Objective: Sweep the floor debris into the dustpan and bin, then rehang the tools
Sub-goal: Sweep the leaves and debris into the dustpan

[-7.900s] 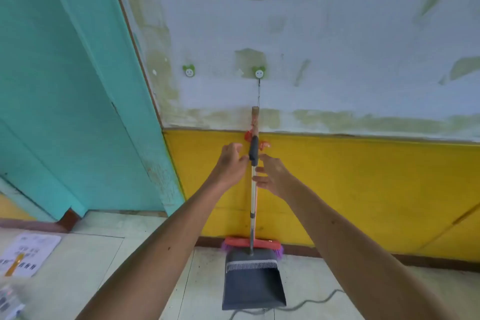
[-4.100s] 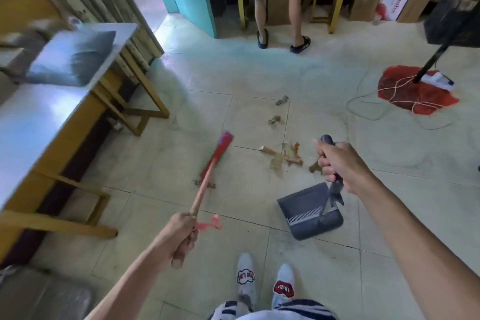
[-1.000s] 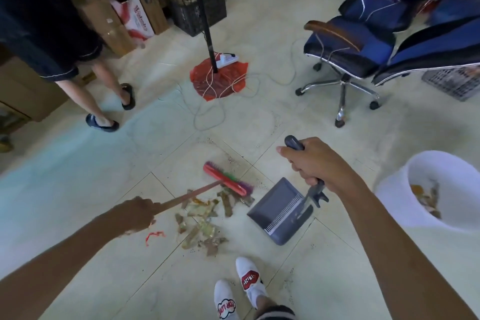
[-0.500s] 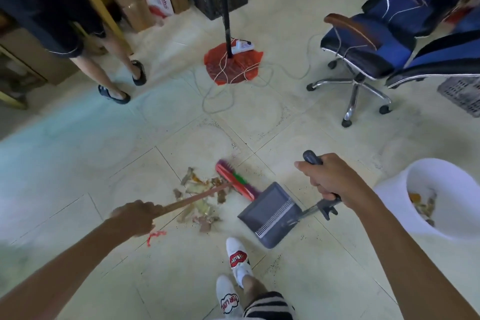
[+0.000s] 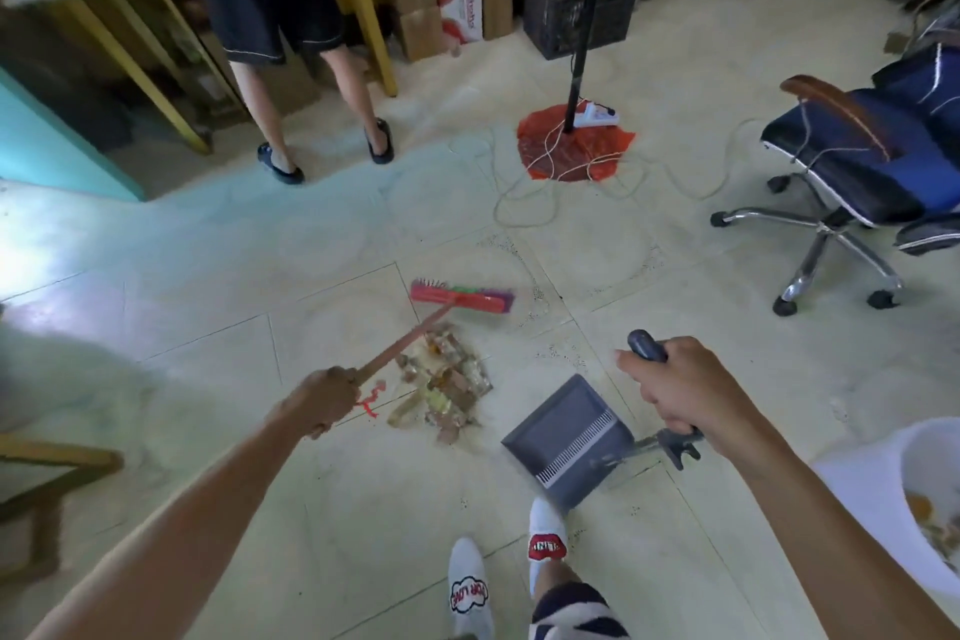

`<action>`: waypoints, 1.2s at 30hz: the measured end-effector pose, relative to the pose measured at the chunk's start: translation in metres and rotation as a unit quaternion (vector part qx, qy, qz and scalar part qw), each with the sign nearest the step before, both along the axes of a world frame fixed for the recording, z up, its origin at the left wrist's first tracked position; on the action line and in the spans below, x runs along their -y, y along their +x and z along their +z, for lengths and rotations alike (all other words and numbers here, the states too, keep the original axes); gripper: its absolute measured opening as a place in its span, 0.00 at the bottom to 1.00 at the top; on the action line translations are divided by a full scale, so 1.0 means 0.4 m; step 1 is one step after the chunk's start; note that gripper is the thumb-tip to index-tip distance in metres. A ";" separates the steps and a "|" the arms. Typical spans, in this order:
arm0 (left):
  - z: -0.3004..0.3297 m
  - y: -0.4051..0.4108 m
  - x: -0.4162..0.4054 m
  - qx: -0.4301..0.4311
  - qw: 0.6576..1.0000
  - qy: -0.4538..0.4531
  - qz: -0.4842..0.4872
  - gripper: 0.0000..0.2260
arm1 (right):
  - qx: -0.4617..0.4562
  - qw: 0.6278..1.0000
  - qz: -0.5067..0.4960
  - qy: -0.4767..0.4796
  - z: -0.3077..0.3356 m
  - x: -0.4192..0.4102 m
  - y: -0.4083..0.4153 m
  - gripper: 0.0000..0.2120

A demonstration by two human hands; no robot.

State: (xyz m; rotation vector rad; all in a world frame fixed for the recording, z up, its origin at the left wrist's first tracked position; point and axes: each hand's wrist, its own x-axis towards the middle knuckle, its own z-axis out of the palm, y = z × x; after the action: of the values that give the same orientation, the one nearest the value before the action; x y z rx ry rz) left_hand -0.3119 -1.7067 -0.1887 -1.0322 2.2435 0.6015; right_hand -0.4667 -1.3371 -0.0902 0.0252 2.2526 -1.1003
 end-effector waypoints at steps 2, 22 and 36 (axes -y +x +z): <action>-0.030 -0.016 -0.035 -0.009 0.999 0.010 0.043 0.15 | -0.005 0.999 0.028 0.020 -0.018 0.002 -0.004 0.19; -0.143 0.087 -0.244 -0.048 0.920 0.099 0.377 0.12 | -0.067 0.967 0.233 0.072 -0.173 0.021 -0.157 0.20; 0.079 0.250 -0.213 -0.179 0.746 0.226 0.600 0.14 | -0.088 0.947 0.283 0.122 -0.181 0.086 -0.227 0.19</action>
State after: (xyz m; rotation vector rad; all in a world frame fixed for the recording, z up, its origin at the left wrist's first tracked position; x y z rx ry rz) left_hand -0.2121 -1.6214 -0.1571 -2.1329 1.2337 1.8779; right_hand -0.5574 -1.3714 -0.1627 -0.6030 2.3190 -0.5293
